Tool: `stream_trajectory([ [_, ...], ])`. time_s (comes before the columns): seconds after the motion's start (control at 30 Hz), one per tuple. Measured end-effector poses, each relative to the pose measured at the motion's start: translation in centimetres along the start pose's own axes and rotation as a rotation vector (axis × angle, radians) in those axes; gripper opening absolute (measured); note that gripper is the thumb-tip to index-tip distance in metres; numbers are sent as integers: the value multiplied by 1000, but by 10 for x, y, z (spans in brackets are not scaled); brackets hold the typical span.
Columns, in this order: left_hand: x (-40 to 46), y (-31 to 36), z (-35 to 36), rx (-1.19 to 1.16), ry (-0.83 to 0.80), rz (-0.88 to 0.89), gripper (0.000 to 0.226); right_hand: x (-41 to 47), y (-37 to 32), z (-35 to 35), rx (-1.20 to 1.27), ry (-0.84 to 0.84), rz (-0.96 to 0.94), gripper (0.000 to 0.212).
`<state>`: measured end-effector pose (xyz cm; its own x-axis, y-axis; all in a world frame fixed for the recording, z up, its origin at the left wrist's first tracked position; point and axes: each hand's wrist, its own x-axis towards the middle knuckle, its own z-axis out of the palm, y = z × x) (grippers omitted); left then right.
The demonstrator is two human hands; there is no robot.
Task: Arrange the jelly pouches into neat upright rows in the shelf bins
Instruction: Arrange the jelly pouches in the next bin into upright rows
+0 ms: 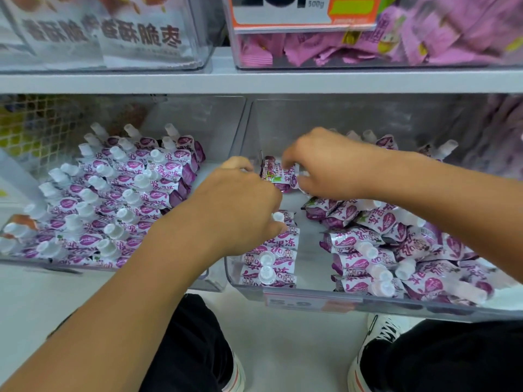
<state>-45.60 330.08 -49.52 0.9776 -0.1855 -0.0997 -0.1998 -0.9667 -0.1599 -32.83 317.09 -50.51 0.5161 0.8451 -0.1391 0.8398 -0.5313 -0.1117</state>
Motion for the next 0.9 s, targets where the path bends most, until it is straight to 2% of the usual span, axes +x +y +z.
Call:
stream_trajectory([
  [0.03,0,1,0,11,4,0,42,8,-1,1,-101,6,28,9],
  [0.13,0,2,0,0,28,-2,40,37,-5,11,-178,-252,135,31],
  [0.2,-1,1,1,-10,47,-1,39,55,-10,18,-217,-353,140,37],
  [0.4,-2,0,7,-15,114,7,42,74,-6,39,-240,-296,150,18],
  [0.5,-2,-1,8,-41,123,5,38,75,-3,35,-181,-371,139,23],
  [0.57,-2,-1,7,-40,126,9,37,74,2,30,-68,-360,122,31],
  [0.63,-3,-2,8,-42,130,13,36,69,12,24,73,-297,102,41],
  [0.73,-4,-2,8,-39,129,12,35,54,20,15,194,-184,19,43],
  [0.8,-3,-2,8,-45,119,7,35,44,22,8,213,-84,-24,61],
  [0.83,-3,-2,8,-44,114,5,35,39,22,6,214,-63,-20,64],
  [0.9,-3,-3,8,-38,109,4,35,30,18,5,199,-95,28,46],
])
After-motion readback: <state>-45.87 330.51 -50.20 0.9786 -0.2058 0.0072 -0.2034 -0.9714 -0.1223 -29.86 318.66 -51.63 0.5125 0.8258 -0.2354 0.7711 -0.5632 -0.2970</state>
